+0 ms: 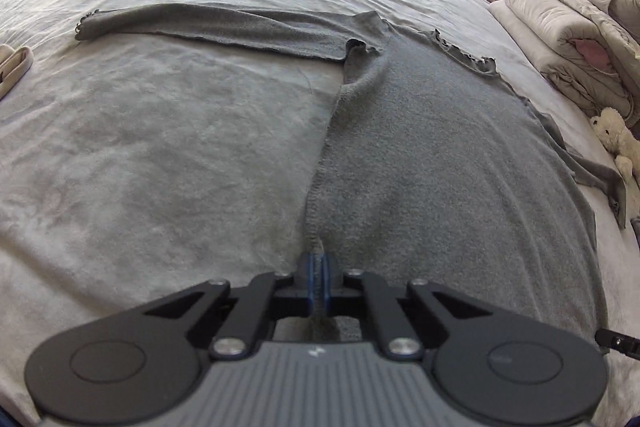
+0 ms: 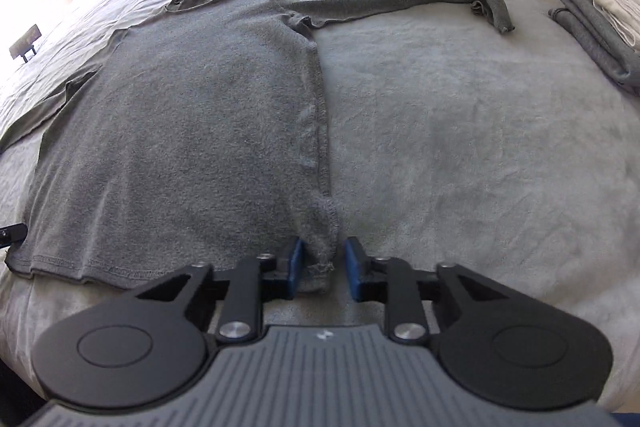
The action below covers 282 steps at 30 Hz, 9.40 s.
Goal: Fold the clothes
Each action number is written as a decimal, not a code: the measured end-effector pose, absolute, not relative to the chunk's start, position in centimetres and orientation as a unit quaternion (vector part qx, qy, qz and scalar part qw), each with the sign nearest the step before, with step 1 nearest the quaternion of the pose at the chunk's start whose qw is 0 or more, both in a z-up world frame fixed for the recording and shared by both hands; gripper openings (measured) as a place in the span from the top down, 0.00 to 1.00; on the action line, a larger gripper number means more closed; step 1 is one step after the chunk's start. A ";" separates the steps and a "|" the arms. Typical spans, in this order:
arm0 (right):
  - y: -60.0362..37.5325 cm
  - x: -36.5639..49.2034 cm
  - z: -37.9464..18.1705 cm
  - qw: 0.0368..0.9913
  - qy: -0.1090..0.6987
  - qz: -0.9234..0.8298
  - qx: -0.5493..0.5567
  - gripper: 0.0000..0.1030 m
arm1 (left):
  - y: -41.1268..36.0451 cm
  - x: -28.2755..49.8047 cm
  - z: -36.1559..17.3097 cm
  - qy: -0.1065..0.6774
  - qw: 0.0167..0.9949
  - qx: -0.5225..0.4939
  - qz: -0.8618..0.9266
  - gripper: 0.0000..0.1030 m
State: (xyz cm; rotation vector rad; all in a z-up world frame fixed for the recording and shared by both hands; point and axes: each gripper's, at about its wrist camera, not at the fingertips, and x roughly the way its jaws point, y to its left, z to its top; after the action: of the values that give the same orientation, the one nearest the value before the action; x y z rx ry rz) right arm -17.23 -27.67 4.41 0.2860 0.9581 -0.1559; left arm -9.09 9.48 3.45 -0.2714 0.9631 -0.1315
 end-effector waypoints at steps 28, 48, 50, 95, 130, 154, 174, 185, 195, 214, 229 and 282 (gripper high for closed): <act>-40.1 -11.0 7.7 0.889 0.394 -0.202 0.116 0.45 | 10.2 -4.1 7.7 0.442 0.890 -0.110 -0.015 0.60; -46.6 -0.3 3.7 0.886 0.353 -0.296 0.047 0.91 | 4.6 6.8 3.3 0.412 0.911 -0.023 -0.008 0.31; -46.3 -0.8 5.4 0.897 0.328 -0.291 0.048 0.91 | 4.9 6.8 3.2 0.418 0.908 -0.033 -0.006 0.31; -49.2 4.8 4.3 0.888 0.419 -0.181 0.058 0.42 | 5.4 6.9 3.4 0.429 0.900 -0.064 -0.029 0.31; -46.0 0.6 2.5 0.890 0.431 -0.132 0.062 0.35 | 5.2 6.5 4.1 0.422 0.903 -0.072 -0.038 0.31; -19.0 8.2 14.2 0.903 0.377 0.171 0.118 0.77 | 10.2 6.8 6.2 0.415 0.894 -0.167 -0.022 0.31; -18.5 7.8 3.8 0.861 0.445 0.129 0.211 0.44 | 8.9 6.8 6.4 0.413 0.899 -0.138 -0.047 0.31; -13.4 11.9 5.6 0.866 0.424 0.153 0.216 0.95 | 9.7 7.1 6.5 0.415 0.896 -0.150 -0.045 0.31; -16.6 7.8 4.4 0.878 0.443 0.069 0.167 0.50 | 8.9 7.1 6.5 0.421 0.894 -0.144 -0.053 0.31; -11.8 14.0 7.1 0.890 0.394 0.129 0.189 0.96 | 10.5 7.5 6.5 0.426 0.889 -0.162 -0.032 0.31; -25.8 9.8 8.7 0.928 0.340 0.020 0.150 0.55 | 10.3 7.5 6.8 0.419 0.893 -0.158 -0.040 0.31; -36.4 11.0 4.8 0.932 0.341 -0.029 0.121 0.34 | 8.5 8.2 5.3 0.432 0.894 -0.114 -0.039 0.31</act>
State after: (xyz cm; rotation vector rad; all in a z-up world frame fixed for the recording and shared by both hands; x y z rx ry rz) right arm 11.03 -36.41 4.77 0.2477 0.6977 -0.0598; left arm 8.15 8.48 5.27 -0.2360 0.8953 -0.0809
